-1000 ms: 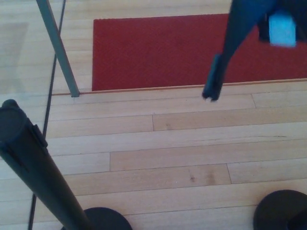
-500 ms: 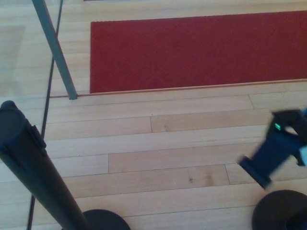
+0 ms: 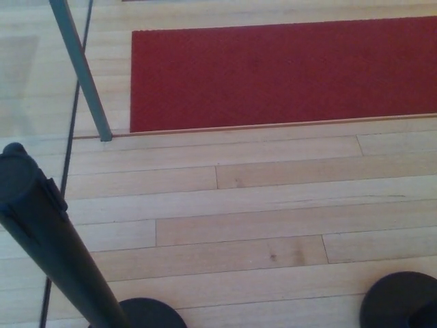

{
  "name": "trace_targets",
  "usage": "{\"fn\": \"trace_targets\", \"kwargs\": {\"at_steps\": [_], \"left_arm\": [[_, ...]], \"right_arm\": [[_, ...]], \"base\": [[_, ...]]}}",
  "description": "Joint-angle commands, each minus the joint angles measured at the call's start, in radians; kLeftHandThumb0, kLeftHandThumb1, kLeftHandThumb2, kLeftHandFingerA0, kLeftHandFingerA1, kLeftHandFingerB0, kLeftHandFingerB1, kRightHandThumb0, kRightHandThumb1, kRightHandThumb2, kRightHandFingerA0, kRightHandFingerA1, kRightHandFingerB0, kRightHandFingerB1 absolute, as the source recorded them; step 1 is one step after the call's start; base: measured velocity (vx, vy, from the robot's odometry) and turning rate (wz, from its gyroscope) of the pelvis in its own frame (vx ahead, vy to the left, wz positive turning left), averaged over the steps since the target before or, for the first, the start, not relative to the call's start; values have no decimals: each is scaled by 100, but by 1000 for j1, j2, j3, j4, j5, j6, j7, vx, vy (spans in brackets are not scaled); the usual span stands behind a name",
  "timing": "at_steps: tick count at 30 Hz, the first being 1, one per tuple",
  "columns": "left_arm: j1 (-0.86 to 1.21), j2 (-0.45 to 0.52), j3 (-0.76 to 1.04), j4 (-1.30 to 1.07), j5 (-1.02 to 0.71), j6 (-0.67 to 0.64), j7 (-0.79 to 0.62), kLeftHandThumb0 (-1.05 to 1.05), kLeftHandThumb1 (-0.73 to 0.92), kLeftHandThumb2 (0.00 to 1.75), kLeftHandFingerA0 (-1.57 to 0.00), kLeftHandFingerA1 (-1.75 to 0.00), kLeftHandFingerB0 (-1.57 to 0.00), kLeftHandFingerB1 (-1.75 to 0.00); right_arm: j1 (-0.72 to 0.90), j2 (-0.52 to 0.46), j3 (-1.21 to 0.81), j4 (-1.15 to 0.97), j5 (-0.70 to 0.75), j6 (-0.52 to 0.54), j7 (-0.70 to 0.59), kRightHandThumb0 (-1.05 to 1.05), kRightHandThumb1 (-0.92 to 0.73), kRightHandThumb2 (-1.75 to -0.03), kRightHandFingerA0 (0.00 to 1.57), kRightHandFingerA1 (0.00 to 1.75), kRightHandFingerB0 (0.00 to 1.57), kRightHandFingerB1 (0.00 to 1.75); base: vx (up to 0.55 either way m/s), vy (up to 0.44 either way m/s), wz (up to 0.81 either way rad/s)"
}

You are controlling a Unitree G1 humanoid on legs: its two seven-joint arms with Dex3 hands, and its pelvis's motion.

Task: The robot walks towards a pair of stanchion kept in front of it and uses the right hand to grab on the strap of the right stanchion that is being connected to the left stanchion. After removing it from the stanchion on the left, it releases the strap and lets it retract back to the stanchion on the right.

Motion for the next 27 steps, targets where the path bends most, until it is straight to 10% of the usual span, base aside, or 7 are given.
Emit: {"fn": "trace_targets", "kwargs": {"at_steps": [1,10,11,14,24,25,27], "left_arm": [[3,4,-4,-3,6,-28,9,-10,7,175,-154,-107,-132,-116],[14,4,-5,-5,2,-32,11,-32,7,175,-149,-112,-126,-119],[16,5,-3,-3,0,-32,8,-31,-12,175,-150,-110,-127,-115],[15,6,-1,-1,-2,-30,4,-34,8,175,-150,-111,-126,-118],[10,6,-6,-5,2,-17,15,-27,9,175,-150,-110,-126,-118],[15,7,-3,-3,0,-22,9,-41,1,173,-155,-106,-125,-117],[22,8,0,1,-2,-28,2,-41,1,173,-155,-106,-125,-117]], "right_arm": [[-138,-131,48,256,-62,-165,-170,-27,-70,-67,74,121,70,71],[-204,-145,96,352,-66,-245,-258,-30,-68,-66,62,135,49,49],[-189,-166,121,304,-101,-257,-277,-69,-32,-70,0,9,3,24],[-148,-212,181,177,-196,-241,-319,-88,-53,-88,0,11,0,0],[-63,-261,217,-43,-302,-120,-339,-82,-49,-92,0,14,0,0],[-40,-271,205,-95,-306,-107,-324,-103,-45,-58,0,0,0,0],[-9,-282,190,-163,-312,-90,-304,-103,-45,-58,0,0,0,0]], "base": [[0,0,0],[0,0,0],[0,0,0],[0,0,0],[0,0,0],[0,0,0],[0,0,0]]}}
